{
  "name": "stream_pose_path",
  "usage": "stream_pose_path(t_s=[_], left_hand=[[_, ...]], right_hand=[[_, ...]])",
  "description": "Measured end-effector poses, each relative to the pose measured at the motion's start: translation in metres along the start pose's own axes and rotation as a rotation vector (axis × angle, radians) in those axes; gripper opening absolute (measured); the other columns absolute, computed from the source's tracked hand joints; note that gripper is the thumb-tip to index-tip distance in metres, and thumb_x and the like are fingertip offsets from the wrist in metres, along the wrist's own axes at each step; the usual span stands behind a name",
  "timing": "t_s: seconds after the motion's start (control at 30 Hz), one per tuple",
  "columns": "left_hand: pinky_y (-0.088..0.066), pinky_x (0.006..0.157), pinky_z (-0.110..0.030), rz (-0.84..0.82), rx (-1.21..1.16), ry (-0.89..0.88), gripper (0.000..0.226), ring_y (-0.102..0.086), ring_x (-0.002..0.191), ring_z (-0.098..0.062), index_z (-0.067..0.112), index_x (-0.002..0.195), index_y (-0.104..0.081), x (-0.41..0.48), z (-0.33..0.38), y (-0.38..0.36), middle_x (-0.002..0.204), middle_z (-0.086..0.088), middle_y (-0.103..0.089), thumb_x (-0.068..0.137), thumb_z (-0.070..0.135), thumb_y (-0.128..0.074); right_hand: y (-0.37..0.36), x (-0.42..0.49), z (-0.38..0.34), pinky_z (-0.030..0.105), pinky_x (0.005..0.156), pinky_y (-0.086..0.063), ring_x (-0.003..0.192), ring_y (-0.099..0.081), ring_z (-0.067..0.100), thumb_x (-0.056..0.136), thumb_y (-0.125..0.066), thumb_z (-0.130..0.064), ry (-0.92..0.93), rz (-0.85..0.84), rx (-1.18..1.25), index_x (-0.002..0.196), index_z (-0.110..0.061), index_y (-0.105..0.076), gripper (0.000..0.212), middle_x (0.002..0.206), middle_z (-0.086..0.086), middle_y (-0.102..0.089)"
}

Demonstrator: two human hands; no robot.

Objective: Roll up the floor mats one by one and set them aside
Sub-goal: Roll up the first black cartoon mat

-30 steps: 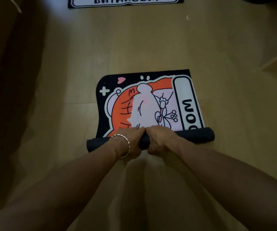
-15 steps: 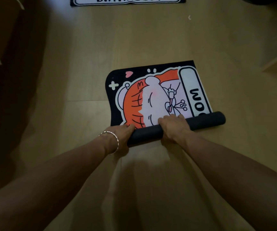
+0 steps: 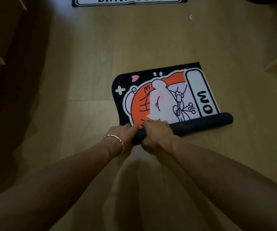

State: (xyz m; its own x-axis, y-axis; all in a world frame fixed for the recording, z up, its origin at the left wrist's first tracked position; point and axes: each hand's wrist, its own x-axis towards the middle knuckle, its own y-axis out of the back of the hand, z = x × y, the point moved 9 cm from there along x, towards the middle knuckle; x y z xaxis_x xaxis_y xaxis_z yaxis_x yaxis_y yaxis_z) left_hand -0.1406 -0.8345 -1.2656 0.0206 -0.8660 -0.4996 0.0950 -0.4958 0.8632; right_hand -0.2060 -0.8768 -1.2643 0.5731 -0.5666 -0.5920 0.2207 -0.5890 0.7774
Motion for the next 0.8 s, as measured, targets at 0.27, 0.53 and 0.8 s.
stream_pose_path(t_s=[0.27, 0.53, 0.8], left_hand=[[-0.053, 0.078, -0.032, -0.132, -0.232, 0.026, 0.056, -0.061, 0.090, -0.023, 0.020, 0.119, -0.047, 0.008, -0.005, -0.008, 0.107, -0.006, -0.062, 0.071, 0.028, -0.075], [-0.049, 0.072, -0.031, -0.071, -0.071, 0.021, 0.052, -0.060, 0.085, -0.022, 0.019, 0.125, -0.045, 0.010, 0.001, -0.001, 0.104, -0.005, -0.062, 0.081, 0.035, -0.068], [-0.051, 0.080, -0.028, -0.276, -0.350, -0.015, 0.059, -0.060, 0.088, -0.018, 0.024, 0.113, -0.056, 0.012, 0.004, -0.007, 0.109, 0.000, -0.065, 0.063, 0.040, -0.083]], right_hand=[[-0.003, -0.010, -0.013, 0.045, 0.110, -0.026, 0.121, -0.042, 0.027, 0.083, -0.066, -0.025, 0.053, 0.133, -0.088, 0.129, -0.016, -0.040, 0.054, 0.128, 0.008, -0.047], [-0.002, -0.005, -0.016, 0.051, 0.112, -0.021, 0.122, -0.041, 0.029, 0.082, -0.067, -0.027, 0.052, 0.092, -0.124, 0.129, -0.016, -0.041, 0.055, 0.127, 0.009, -0.047], [-0.006, -0.007, -0.014, 0.046, 0.108, -0.028, 0.115, -0.048, 0.027, 0.078, -0.071, -0.027, 0.070, 0.063, -0.068, 0.126, -0.017, -0.039, 0.059, 0.122, 0.007, -0.051]])
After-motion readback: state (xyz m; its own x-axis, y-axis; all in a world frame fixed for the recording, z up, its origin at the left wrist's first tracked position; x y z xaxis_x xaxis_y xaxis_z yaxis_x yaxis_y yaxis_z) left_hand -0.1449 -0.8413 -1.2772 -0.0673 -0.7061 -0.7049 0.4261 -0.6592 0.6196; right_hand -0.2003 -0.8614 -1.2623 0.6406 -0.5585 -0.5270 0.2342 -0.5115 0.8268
